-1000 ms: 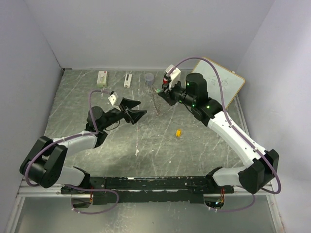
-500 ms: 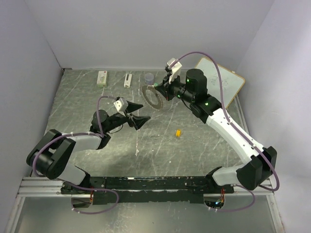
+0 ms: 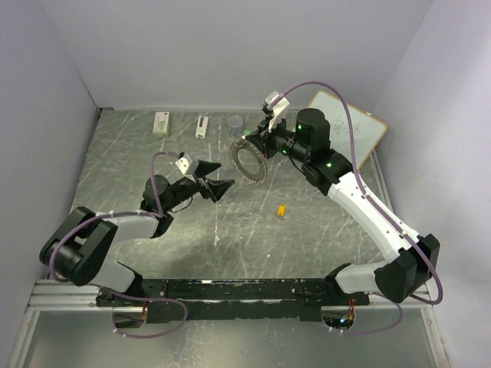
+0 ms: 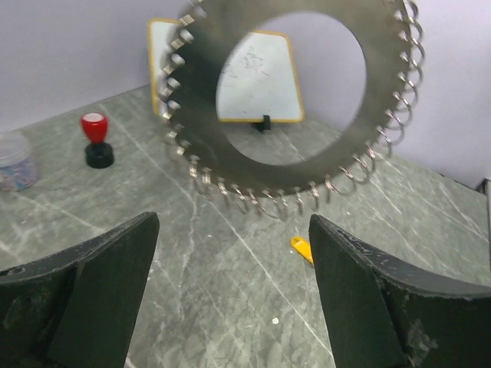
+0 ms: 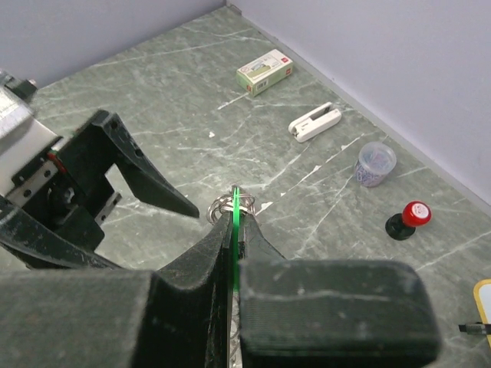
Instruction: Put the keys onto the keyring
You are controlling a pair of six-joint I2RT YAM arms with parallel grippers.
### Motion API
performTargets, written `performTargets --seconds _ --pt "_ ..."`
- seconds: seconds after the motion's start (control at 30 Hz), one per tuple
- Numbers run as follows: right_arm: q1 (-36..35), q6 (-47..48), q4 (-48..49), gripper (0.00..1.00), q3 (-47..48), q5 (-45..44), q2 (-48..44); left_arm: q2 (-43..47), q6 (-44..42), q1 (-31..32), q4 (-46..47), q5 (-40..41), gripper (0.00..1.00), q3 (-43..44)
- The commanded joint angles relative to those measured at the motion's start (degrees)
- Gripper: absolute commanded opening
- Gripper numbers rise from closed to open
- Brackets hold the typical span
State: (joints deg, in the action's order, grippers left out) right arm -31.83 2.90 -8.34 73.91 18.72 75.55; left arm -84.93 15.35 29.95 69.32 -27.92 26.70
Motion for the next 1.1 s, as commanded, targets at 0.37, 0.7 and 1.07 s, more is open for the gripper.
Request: performTargets --seconds 0.37,0.7,1.07 --pt "-3.15 1.75 -0.40 0.00 -6.47 19.17 8.20 26.58 -1.07 -1.04 -14.33 18.38 0.90 -6.80" --pt "-4.29 4.45 -3.02 0.00 -4.89 15.69 16.89 28.83 -2.28 -1.23 -17.73 19.70 0.90 -6.84" --pt "5.78 1.15 -5.12 0.42 -6.95 0.94 16.04 25.23 -1.26 -1.22 -14.42 18.00 0.89 -6.76"
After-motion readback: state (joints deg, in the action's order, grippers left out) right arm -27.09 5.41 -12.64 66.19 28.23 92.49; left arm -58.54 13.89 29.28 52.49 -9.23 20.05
